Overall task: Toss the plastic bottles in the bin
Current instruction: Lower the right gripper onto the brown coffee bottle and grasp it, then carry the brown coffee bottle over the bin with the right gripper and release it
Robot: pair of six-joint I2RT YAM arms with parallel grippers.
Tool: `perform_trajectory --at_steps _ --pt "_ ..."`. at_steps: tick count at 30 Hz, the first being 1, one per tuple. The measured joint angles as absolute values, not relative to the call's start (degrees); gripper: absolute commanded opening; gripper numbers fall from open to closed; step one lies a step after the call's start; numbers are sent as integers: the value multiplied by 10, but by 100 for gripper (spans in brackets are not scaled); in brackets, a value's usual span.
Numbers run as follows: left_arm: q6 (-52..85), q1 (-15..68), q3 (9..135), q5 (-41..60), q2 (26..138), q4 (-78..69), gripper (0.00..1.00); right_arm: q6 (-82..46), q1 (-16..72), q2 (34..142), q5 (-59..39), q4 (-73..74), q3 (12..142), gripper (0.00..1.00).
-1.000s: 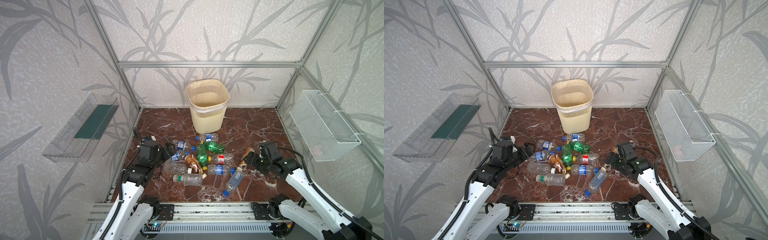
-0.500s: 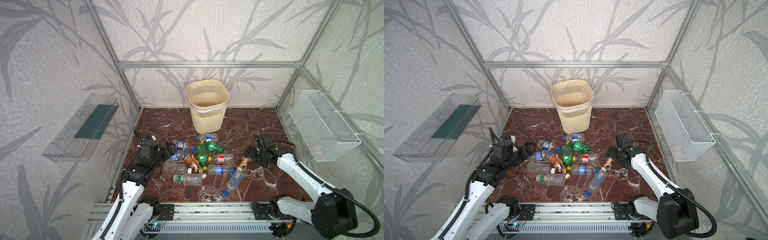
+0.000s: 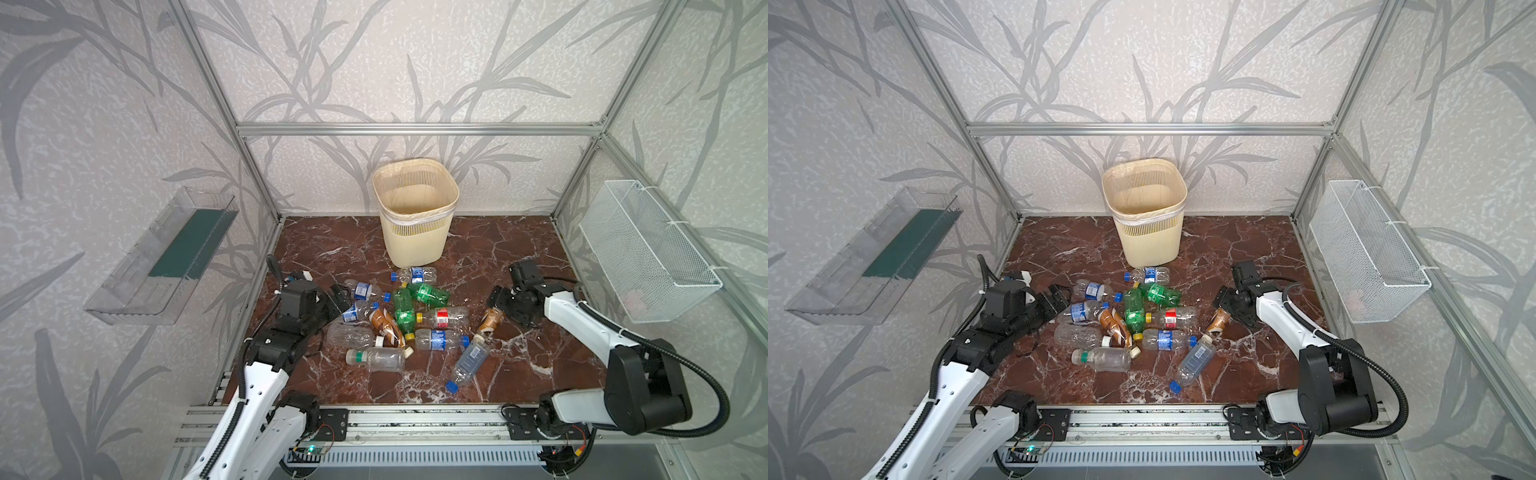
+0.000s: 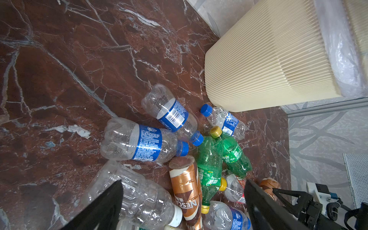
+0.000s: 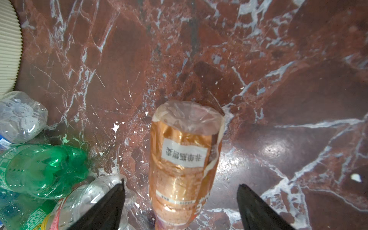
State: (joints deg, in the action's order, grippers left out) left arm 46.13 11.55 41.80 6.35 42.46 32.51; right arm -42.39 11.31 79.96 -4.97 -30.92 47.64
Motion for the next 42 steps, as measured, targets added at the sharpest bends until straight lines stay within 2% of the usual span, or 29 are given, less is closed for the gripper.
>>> perform_trajectory --at_steps 10,19,22,32,42 --pt "461 116 418 63 425 325 94 -437 113 850 -61 -284 479 78" --pt "461 116 418 60 418 326 94 -441 86 858 -70 -272 477 61" --pt "461 116 418 59 416 326 94 -443 64 852 -77 -262 467 59" --pt "461 116 418 58 416 326 94 -438 -11 757 -81 -266 426 58" --pt "461 116 418 58 425 325 94 -439 -37 630 -98 -307 388 58"
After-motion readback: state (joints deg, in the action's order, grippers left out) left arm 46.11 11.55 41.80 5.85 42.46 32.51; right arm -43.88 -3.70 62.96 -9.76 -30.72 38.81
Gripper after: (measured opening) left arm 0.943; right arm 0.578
